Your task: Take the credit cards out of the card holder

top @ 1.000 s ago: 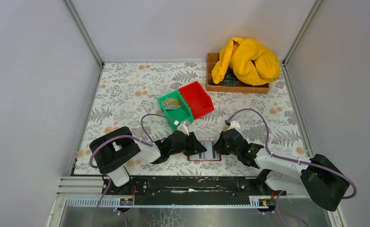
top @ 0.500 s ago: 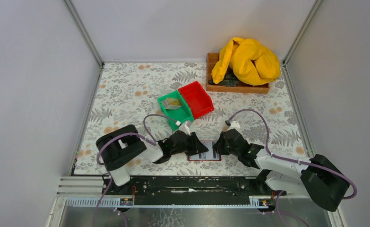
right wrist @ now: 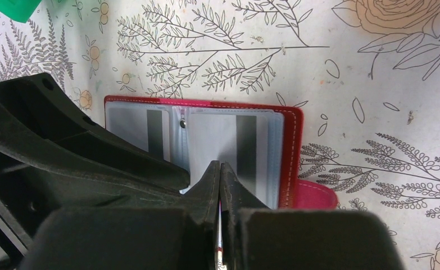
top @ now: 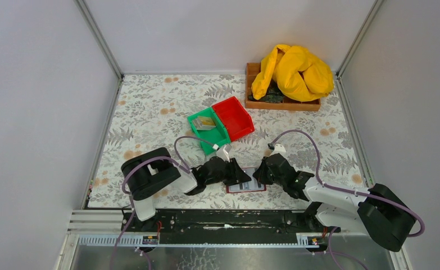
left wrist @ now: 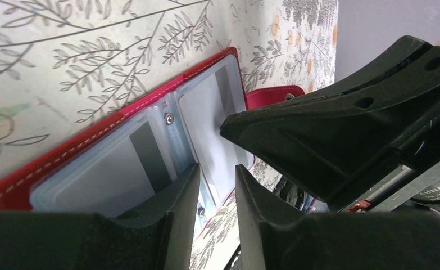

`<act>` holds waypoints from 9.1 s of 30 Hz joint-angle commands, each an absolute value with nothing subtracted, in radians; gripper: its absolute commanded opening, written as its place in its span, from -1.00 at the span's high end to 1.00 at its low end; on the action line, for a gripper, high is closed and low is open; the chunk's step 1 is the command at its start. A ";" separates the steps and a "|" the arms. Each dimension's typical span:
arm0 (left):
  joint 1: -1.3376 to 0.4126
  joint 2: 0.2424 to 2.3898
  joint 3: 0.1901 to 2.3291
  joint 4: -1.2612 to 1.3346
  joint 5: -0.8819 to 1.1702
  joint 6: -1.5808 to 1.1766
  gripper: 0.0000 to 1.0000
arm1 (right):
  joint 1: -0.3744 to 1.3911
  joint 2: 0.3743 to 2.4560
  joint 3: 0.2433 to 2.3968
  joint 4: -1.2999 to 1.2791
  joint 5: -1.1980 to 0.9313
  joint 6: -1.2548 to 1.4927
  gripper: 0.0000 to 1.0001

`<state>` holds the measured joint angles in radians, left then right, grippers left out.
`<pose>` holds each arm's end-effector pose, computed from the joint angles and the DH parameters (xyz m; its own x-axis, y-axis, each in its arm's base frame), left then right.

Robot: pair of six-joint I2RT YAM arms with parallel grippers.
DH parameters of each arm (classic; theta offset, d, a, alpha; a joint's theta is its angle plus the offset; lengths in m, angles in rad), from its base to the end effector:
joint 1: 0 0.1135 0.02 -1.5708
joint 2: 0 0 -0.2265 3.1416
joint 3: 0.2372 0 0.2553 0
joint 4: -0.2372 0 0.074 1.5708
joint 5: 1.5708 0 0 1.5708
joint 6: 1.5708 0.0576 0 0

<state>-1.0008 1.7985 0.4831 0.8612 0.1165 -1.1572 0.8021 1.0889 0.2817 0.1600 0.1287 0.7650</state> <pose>0.1615 -0.2644 0.0516 -0.9125 -0.2618 -0.3145 0.1419 0.5183 -0.8433 0.1684 0.1635 0.0974 -0.7468 0.2158 -0.6291 -0.1726 0.8506 0.4967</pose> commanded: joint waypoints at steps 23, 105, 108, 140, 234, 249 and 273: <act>-1.011 1.629 0.436 0.855 0.063 -1.049 0.94 | 0.798 0.994 0.256 0.236 -0.001 0.678 0.15; -1.039 1.745 0.244 0.929 -0.010 -1.126 1.00 | 0.798 1.062 0.164 0.560 -0.224 0.713 0.08; -1.039 1.759 0.242 0.943 -0.003 -1.132 1.00 | 0.797 1.068 0.157 0.579 -0.235 0.720 0.12; -1.039 1.824 0.257 1.017 0.027 -1.150 1.00 | 0.798 1.021 0.134 0.646 -0.291 0.764 0.46; -1.003 1.899 0.314 1.059 0.066 -1.160 1.00 | 0.794 0.787 0.184 0.459 -0.368 0.739 0.29; -0.999 1.886 0.335 1.020 0.073 -1.148 1.00 | 0.779 0.807 0.163 0.609 -0.489 0.810 0.34; -1.000 1.498 0.308 0.680 -0.064 -1.028 1.00 | 0.745 1.025 0.171 0.741 -0.472 0.806 0.86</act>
<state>-1.0069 1.5131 0.3267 0.7486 0.0051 -1.0691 0.7376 1.0100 0.1207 0.5564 -0.3771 0.7685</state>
